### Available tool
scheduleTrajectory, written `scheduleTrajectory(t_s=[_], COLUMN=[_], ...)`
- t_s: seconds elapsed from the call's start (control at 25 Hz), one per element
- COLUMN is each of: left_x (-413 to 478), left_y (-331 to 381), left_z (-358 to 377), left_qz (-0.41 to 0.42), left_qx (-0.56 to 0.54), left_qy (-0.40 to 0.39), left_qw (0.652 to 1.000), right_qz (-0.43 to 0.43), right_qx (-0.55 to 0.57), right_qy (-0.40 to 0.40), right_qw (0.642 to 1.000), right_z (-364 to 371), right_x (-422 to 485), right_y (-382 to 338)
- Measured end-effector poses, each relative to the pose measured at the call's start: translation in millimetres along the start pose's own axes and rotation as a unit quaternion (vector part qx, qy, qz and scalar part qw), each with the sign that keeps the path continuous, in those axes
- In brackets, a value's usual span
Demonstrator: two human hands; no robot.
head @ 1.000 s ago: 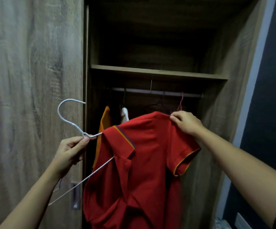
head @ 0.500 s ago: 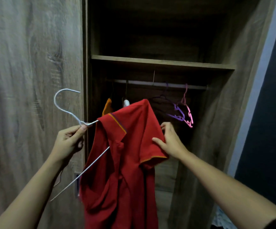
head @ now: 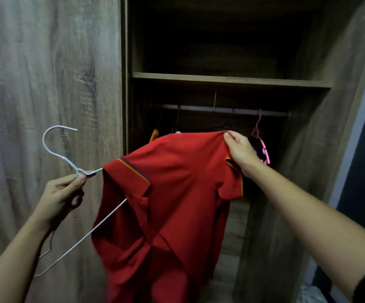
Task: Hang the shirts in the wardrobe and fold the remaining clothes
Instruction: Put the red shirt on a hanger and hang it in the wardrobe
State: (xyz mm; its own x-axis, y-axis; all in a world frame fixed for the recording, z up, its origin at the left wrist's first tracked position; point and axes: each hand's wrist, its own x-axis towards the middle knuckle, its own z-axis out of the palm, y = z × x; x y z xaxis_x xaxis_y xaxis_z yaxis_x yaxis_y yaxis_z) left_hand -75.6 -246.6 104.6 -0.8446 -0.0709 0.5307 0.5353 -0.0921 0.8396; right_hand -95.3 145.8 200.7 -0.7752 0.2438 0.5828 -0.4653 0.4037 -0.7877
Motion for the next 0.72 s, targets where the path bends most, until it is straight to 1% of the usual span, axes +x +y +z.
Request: scheduleTrajectory(t_s=[0.08, 0.12, 0.16, 0.2, 0.28, 0.32, 0.36, 0.4, 0.44, 0.48, 0.52, 0.56, 0.6, 0.64, 0.68, 0.72], left_x=[0.6, 0.4, 0.0, -0.3, 0.1, 0.3, 0.4, 1.6, 2.2, 1.8, 1.1, 1.0, 0.6, 0.3, -0.2, -0.1], left_y=[8.0, 11.7, 14.3, 16.3, 15.5, 14.4, 11.7, 9.3, 7.9, 7.8, 9.8, 12.2, 15.2, 18.3, 21.1, 23.7], left_z=[-1.3, -0.7, 0.7, 3.2, 9.2, 13.9, 17.1, 21.8, 26.8, 31.0, 34.9, 38.2, 41.8, 44.6, 46.2, 48.8], left_qz=[-0.015, -0.018, -0.021, -0.021, -0.002, 0.005, 0.011, 0.018, 0.024, 0.030, 0.034, 0.036, 0.035, 0.031, 0.029, 0.032], left_qx=[-0.036, -0.045, -0.052, -0.056, -0.046, -0.038, -0.025, -0.009, 0.006, 0.018, 0.030, 0.041, 0.052, 0.062, 0.068, 0.076], left_qy=[-0.011, -0.021, -0.033, -0.047, -0.074, -0.088, -0.092, -0.094, -0.094, -0.100, -0.111, -0.117, -0.120, -0.125, -0.134, -0.146], left_qw=[0.999, 0.999, 0.998, 0.997, 0.996, 0.995, 0.995, 0.995, 0.995, 0.994, 0.993, 0.992, 0.991, 0.990, 0.988, 0.986], right_qz=[0.017, 0.025, 0.024, 0.018, 0.010, 0.011, 0.007, -0.011, -0.036, -0.054, -0.073, -0.099, -0.123, -0.142, -0.155, -0.169], right_qx=[0.006, -0.024, -0.087, -0.175, -0.331, -0.379, -0.395, -0.380, -0.328, -0.235, -0.139, -0.084, -0.073, -0.114, -0.207, -0.327], right_qy=[0.003, -0.005, -0.024, -0.053, -0.128, -0.163, -0.182, -0.184, -0.166, -0.136, -0.115, -0.117, -0.154, -0.212, -0.271, -0.318], right_qw=[1.000, 0.999, 0.996, 0.983, 0.935, 0.911, 0.901, 0.906, 0.929, 0.961, 0.981, 0.985, 0.978, 0.960, 0.927, 0.874], right_z=[-2.6, -3.3, -4.0, -4.3, -0.7, 2.0, 6.8, 10.4, 14.7, 18.6, 20.3, 20.5, 20.1, 19.6, 20.6, 22.9], right_x=[9.6, 13.4, 15.6, 16.3, 12.2, 8.4, 3.3, -2.0, -7.3, -13.1, -17.7, -19.7, -21.4, -22.8, -26.4, -31.3], right_y=[-5.5, -6.5, -6.6, -6.9, -4.9, -1.1, 3.8, 6.2, 6.2, 3.8, -1.5, -6.9, -11.7, -16.4, -21.7, -26.6])
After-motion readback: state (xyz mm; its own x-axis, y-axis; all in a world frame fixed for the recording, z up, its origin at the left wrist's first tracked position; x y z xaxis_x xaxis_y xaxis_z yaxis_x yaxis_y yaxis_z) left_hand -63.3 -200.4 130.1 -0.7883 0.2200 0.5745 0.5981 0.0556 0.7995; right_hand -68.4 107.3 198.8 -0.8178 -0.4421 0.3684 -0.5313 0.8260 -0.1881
